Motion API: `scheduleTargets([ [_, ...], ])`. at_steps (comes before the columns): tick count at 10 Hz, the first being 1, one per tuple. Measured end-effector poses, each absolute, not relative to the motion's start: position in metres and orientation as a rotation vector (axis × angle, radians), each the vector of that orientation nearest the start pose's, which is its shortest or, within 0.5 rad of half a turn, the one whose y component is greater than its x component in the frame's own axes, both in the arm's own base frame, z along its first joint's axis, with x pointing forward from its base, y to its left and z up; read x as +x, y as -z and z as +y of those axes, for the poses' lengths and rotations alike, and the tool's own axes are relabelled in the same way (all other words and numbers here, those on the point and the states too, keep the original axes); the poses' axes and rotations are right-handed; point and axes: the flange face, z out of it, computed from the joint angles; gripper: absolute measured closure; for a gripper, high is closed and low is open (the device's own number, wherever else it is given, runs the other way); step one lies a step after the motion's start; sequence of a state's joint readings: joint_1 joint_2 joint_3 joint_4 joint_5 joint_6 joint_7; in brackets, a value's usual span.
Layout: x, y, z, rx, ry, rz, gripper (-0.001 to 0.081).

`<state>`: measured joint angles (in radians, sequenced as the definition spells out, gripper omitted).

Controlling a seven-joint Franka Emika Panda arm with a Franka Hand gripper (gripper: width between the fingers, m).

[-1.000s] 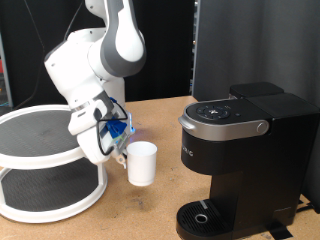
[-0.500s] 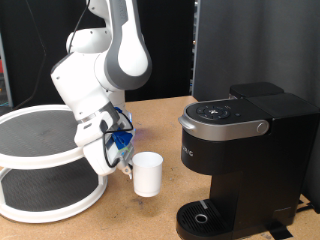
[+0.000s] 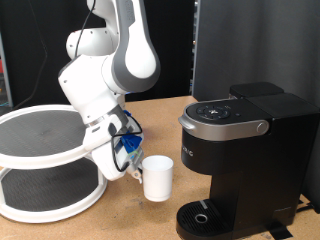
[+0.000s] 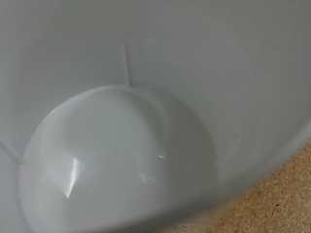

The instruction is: Make a cup of coffee with the keurig machine

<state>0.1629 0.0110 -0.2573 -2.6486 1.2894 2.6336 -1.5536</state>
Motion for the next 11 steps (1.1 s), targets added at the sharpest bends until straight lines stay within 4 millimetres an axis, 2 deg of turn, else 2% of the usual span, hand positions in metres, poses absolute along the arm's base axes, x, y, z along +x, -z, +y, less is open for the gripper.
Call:
scheduleTargets([
  [5,0.424,-0.221,-0.04,-2.656,0.575,-0.381,0.0736],
  [11,0.435,-0.214,-0.003,-2.642,0.592,-0.398,0.0736],
])
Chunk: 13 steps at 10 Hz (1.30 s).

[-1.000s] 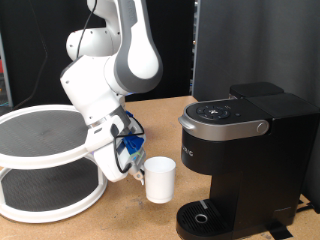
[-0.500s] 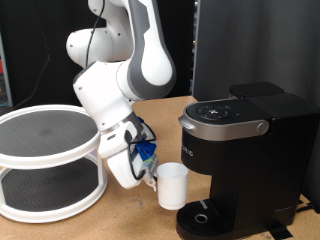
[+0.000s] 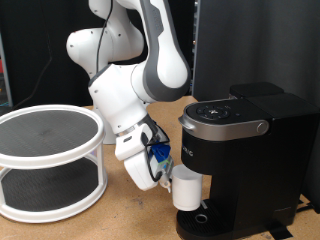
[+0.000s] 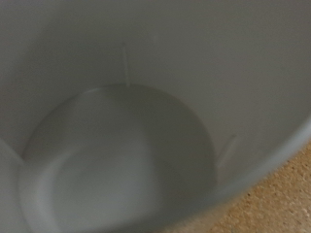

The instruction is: Make a cup of coffee with the keurig machine

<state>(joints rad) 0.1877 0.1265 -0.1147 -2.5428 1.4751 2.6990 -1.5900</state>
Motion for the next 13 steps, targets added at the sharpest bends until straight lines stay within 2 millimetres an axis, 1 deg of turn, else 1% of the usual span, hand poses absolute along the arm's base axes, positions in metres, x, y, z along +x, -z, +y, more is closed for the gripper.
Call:
scheduleTargets([
  [3,0.437,-0.207,0.016,-2.65,0.607,-0.408,0.0736],
  [5,0.44,-0.2,0.024,-2.662,0.609,-0.401,0.0736],
  [10,0.444,-0.199,0.026,-2.658,0.641,-0.38,0.0736],
  [11,0.444,-0.199,0.026,-2.658,0.642,-0.382,0.0709],
  [12,0.444,-0.199,0.026,-2.658,0.642,-0.383,0.0709],
  [13,0.444,-0.199,0.026,-2.658,0.642,-0.383,0.0526],
])
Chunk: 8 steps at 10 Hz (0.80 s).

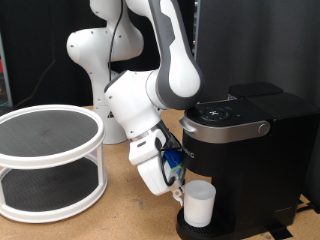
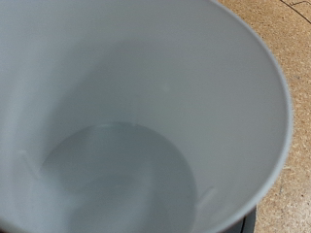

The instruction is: Make a cup of coffee with the keurig machine

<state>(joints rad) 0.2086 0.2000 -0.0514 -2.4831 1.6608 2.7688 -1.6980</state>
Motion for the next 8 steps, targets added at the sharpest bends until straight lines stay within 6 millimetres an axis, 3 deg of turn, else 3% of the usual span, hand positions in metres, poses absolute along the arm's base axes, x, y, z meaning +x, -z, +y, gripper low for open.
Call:
scheduleTargets([
  [1,0.444,-0.199,0.026,-2.657,0.642,-0.383,0.0526],
  [3,0.442,-0.199,0.026,-2.65,0.628,-0.414,0.0204],
  [4,0.439,-0.2,0.023,-2.639,0.595,-0.458,0.0204],
  [5,0.431,-0.198,0.017,-2.618,0.545,-0.508,0.0051],
  [8,0.403,-0.204,-0.01,-2.536,0.471,-0.575,0.0003],
])
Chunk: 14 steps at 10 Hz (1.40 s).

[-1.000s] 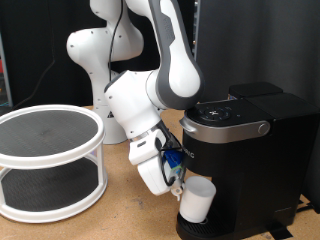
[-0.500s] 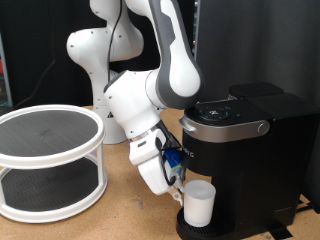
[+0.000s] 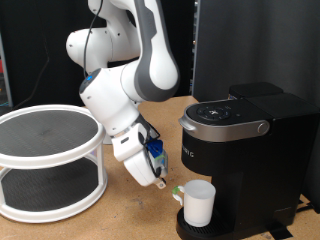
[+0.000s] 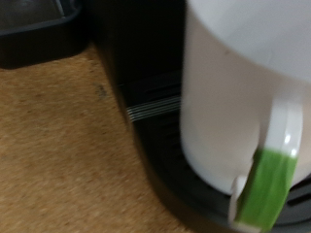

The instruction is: Make a cup of coffee with the keurig machine

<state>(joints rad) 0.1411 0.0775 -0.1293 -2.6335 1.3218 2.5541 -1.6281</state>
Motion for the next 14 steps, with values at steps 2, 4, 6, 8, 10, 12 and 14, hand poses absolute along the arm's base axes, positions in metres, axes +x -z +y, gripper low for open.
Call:
scheduleTargets([
  [2,0.389,-0.214,-0.027,-2.501,0.486,-0.558,0.0003],
  [4,0.38,-0.231,-0.04,-2.484,0.518,-0.54,0.0003],
  [6,0.374,-0.238,-0.042,-2.476,0.53,-0.538,0.0003],
  [8,0.373,-0.24,-0.042,-2.438,0.524,-0.548,0.0003],
  [10,0.374,-0.255,-0.044,-2.386,0.548,-0.535,0.0003],
  [12,0.376,-0.282,-0.047,-2.354,0.589,-0.484,0.0003],
  [14,0.379,-0.31,-0.049,-2.327,0.621,-0.432,0.0003],
])
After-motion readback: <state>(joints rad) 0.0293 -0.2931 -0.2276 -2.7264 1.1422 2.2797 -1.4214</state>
